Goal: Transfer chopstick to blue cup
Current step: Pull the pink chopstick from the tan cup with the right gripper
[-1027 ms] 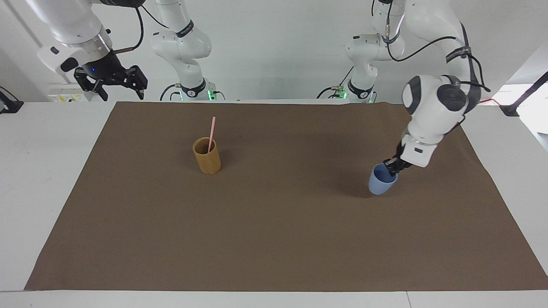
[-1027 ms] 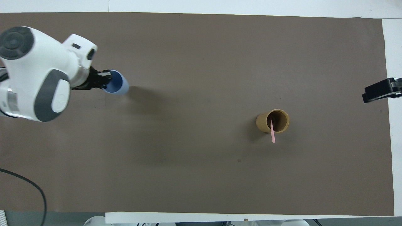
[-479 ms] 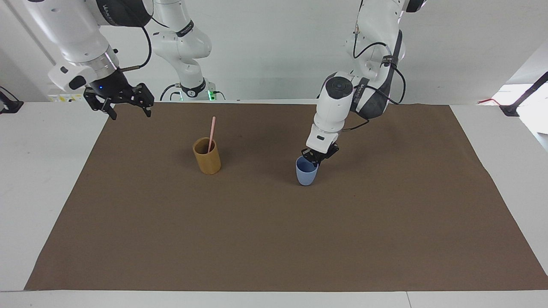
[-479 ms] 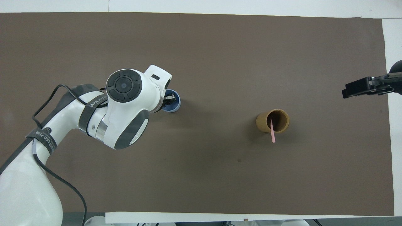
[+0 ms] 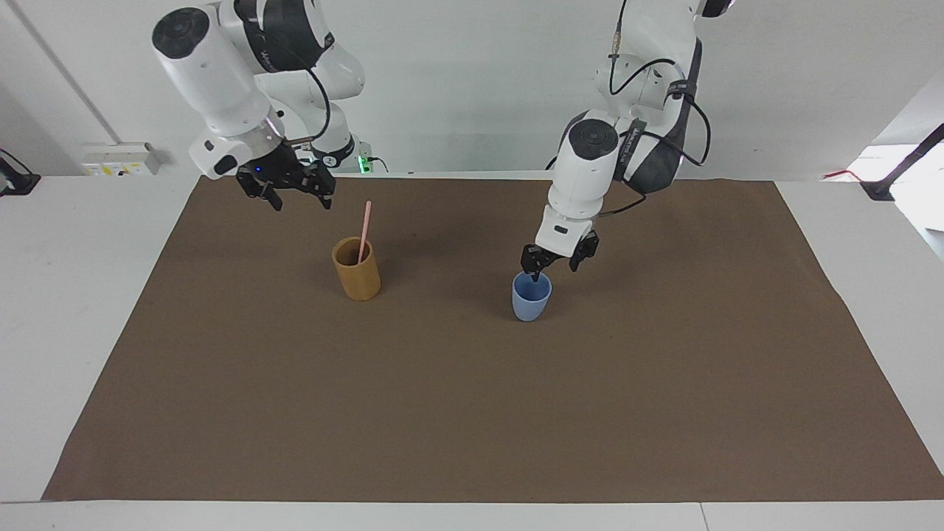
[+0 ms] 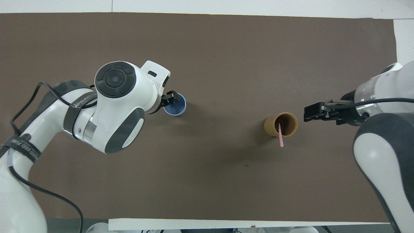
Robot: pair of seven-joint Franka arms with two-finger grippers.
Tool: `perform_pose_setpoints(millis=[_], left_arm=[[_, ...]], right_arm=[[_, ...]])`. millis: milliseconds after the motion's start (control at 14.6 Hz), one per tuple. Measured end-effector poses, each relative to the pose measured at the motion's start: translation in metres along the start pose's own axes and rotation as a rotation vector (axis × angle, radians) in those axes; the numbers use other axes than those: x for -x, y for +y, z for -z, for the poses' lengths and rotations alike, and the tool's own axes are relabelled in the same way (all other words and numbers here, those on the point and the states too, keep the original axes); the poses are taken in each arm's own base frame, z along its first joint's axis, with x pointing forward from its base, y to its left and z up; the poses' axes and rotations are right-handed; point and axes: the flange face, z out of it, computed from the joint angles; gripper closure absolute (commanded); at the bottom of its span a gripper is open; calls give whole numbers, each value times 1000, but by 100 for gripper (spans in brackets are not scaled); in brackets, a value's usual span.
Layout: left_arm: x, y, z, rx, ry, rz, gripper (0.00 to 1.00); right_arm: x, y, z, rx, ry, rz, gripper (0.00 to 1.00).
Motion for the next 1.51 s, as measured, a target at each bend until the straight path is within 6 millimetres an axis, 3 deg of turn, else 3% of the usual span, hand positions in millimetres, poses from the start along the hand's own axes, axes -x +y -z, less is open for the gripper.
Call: perform_pose_setpoints(millis=[205,411,548,616,890,1027,1233,1507], left_arm=[[-36,-87,61,-13,6,81,0],[-74,-196,117,-19,7,0,0],[-91,-241,138,-18,8,-141,0],[-96,-253,142,-17,11,-178,0],[-106,-256,141,-16,8,-212,0],[-119,-259,142,-15,-2,-210,0],[-141,-252,146,-13,-27,-218,0],[-143,-248,146,-16,-52,-227,0]], right_arm=[[-17,-11,-42,-47,-108,-88,0],[-27,-10,-77,-32,-191,-138,7],[-23,-7,-93,-16,-234,-149,12],[-21,-6,-99,-15,-247,-152,15],[-13,-18,-105,-23,-274,-136,28],[-8,-29,-107,-15,-281,-115,34],[-5,-30,-108,-8,-297,-111,41],[-4,-27,-108,-7,-306,-115,70]])
